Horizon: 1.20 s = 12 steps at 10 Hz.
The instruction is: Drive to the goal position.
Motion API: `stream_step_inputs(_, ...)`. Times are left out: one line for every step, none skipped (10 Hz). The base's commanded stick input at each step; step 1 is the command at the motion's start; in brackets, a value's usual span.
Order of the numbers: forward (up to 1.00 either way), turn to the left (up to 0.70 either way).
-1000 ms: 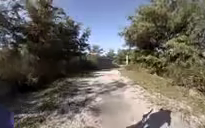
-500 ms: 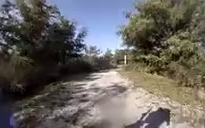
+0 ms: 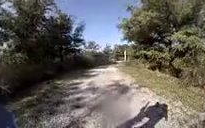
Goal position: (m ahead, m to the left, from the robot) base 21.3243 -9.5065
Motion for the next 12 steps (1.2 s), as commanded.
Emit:
stream_step_inputs(0.70, 0.00)
stream_step_inputs(0.70, 0.00)
stream_step_inputs(0.70, 0.00)
stream_step_inputs(0.70, 0.00)
stream_step_inputs(0.70, 0.00)
stream_step_inputs(0.70, 0.00)
stream_step_inputs(0.70, 0.00)
stream_step_inputs(0.70, 0.00)
stream_step_inputs(0.70, 0.00)
stream_step_inputs(0.70, 0.00)
stream_step_inputs(0.70, 0.00)
stream_step_inputs(0.70, 0.00)
